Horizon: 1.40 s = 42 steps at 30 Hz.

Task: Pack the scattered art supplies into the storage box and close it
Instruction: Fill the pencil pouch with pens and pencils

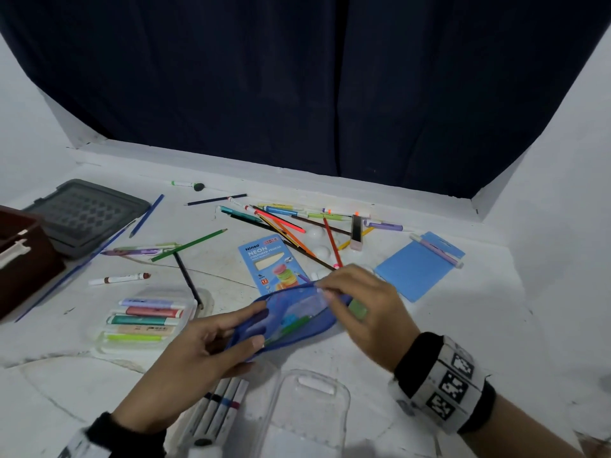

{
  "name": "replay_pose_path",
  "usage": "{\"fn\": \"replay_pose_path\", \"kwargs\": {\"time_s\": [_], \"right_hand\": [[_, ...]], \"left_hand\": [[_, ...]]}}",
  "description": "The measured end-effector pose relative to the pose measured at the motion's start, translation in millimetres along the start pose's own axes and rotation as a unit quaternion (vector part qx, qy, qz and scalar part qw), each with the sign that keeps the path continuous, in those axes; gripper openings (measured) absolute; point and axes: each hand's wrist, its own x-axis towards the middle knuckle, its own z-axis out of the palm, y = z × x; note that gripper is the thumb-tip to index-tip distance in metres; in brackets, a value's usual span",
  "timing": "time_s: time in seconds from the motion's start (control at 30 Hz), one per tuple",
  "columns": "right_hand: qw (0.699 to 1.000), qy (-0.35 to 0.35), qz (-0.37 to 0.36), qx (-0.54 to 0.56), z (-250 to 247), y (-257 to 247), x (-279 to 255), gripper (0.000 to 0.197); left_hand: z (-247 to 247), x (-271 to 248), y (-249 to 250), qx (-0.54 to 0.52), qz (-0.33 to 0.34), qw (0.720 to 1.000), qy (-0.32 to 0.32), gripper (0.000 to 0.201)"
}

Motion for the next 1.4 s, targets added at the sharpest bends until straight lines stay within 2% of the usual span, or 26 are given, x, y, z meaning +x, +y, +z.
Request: {"fn": "replay_pose_path", "kwargs": {"time_s": [0.13, 0.2, 0.27, 0.33, 0.4, 0.53, 0.67, 0.7, 0.77, 0.83, 0.93, 1.0, 1.07, 1.13, 1.23, 1.33, 1.4], "right_hand": [[0.997, 0.056, 0.053, -0.013, -12, 30, 3, 0.016], [0.994, 0.049, 0.087, -0.042, -14, 51, -2, 0.017], [0.983, -0.053, 0.138, -0.108, -13, 72, -8, 0.019], [0.949, -0.204, 0.161, -0.177, -8, 84, -16, 0.03], [0.918, -0.296, 0.17, -0.203, -3, 86, -22, 0.04], [0.89, -0.339, 0.146, -0.269, -1, 80, -14, 0.046], [0.85, -0.376, 0.189, -0.316, -3, 76, -8, 0.04], [0.851, -0.365, 0.199, -0.32, -3, 75, -8, 0.032], [0.879, -0.304, 0.227, -0.288, -6, 72, -6, 0.01], [0.919, -0.203, 0.229, -0.247, -9, 71, -4, 0.015], [0.972, -0.017, 0.156, -0.175, -17, 60, 5, 0.017], [0.986, 0.041, 0.094, -0.129, -20, 46, 16, 0.018], [0.996, 0.024, 0.028, -0.082, -20, 32, 25, 0.017], [0.996, -0.044, -0.017, -0.072, -15, 22, 30, 0.016], [0.987, -0.117, -0.035, -0.103, 0, 22, 33, 0.014], [0.992, -0.109, -0.018, -0.057, 1, 26, 45, 0.013], [0.997, -0.07, -0.02, -0.009, -4, 28, 58, 0.009]], "left_hand": [[-7, -1, -4, 0.003, 0.013, 1.0, 0.028, 0.041], [-10, -1, -7, 0.004, 0.017, 0.999, 0.041, 0.042], [-12, -2, -8, 0.004, 0.016, 0.999, 0.046, 0.041], [-13, -2, -9, 0.003, 0.016, 0.999, 0.048, 0.041], [-14, -2, -9, 0.003, 0.017, 0.999, 0.049, 0.041], [-13, 0, -9, 0.013, 0.02, 0.998, 0.054, 0.04], [-13, 5, -6, 0.025, 0.026, 0.998, 0.053, 0.04], [-13, 6, -6, 0.026, 0.025, 0.998, 0.051, 0.04], [-12, 9, -6, 0.028, 0.021, 0.998, 0.045, 0.039], [-10, 13, -5, 0.031, 0.017, 0.998, 0.042, 0.039], [-6, 19, -3, 0.028, 0.012, 0.999, 0.035, 0.04], [-3, 25, -1, 0.027, 0.009, 0.999, 0.025, 0.042], [0, 30, 3, 0.024, 0.006, 1.0, 0.017, 0.041], [4, 36, 7, 0.015, 0.001, 1.0, 0.01, 0.041], [7, 45, 13, -0.002, -0.005, 1.0, 0.002, 0.042], [6, 53, 18, -0.018, -0.011, 1.0, -0.002, 0.042], [3, 57, 21, -0.026, -0.009, 1.0, -0.004, 0.042]]}}
